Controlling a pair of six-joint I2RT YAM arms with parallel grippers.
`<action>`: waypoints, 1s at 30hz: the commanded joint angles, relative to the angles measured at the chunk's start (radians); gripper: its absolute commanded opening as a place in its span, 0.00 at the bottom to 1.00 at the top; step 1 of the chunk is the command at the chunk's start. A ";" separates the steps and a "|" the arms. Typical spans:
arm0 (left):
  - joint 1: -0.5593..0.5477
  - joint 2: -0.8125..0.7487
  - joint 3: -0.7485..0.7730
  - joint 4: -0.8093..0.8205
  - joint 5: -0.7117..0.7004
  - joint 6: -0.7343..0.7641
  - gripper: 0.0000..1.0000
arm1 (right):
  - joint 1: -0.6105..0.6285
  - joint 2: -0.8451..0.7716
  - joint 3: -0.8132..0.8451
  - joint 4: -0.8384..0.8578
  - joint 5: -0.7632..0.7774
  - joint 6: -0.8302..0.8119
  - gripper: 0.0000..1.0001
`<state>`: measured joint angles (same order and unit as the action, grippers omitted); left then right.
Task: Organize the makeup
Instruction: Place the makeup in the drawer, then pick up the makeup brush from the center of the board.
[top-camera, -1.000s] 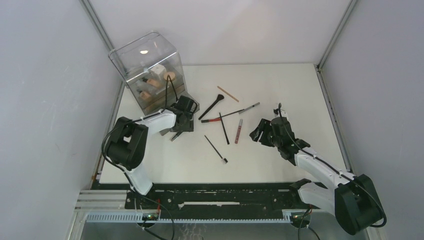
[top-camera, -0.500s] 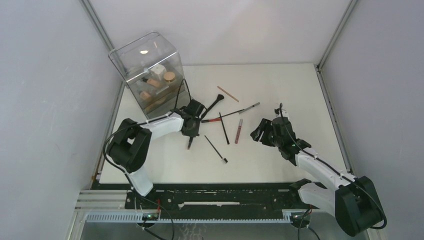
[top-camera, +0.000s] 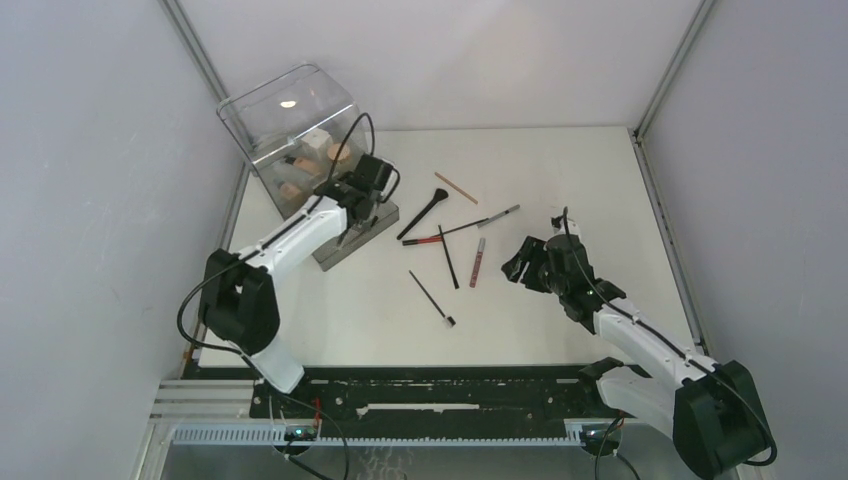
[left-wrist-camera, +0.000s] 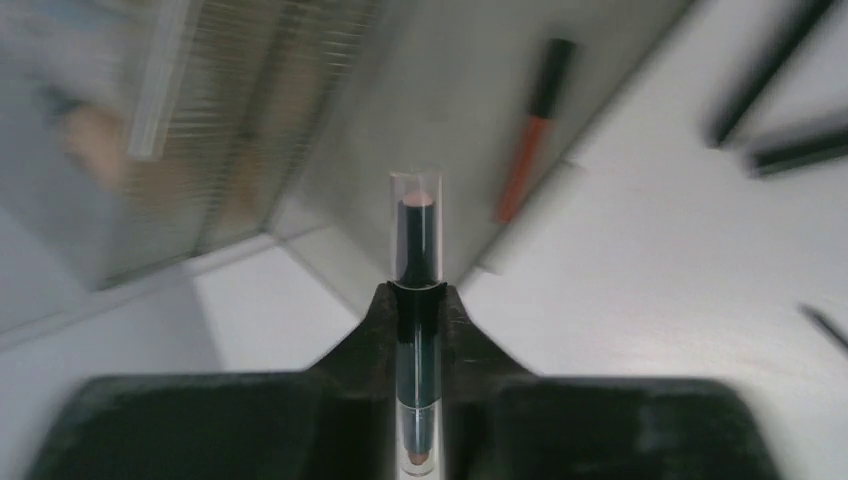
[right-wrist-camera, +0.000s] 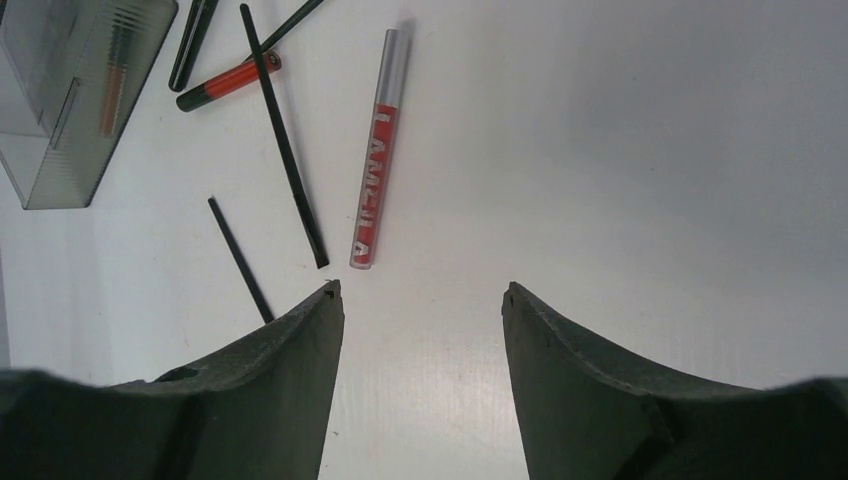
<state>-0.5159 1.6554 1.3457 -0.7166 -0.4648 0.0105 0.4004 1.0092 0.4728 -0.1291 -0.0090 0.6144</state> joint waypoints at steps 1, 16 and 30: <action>0.074 0.046 0.053 0.093 -0.257 0.116 0.38 | -0.004 -0.042 0.010 -0.007 0.016 -0.013 0.67; -0.080 -0.068 0.090 0.021 0.075 -0.096 0.86 | -0.016 -0.101 -0.017 -0.041 0.051 -0.008 0.67; -0.298 0.090 -0.008 -0.157 0.087 -1.012 0.77 | -0.016 -0.096 -0.018 -0.040 0.036 -0.010 0.67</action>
<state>-0.7696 1.6588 1.3415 -0.7750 -0.3767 -0.7101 0.3878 0.9230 0.4522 -0.1967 0.0353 0.6086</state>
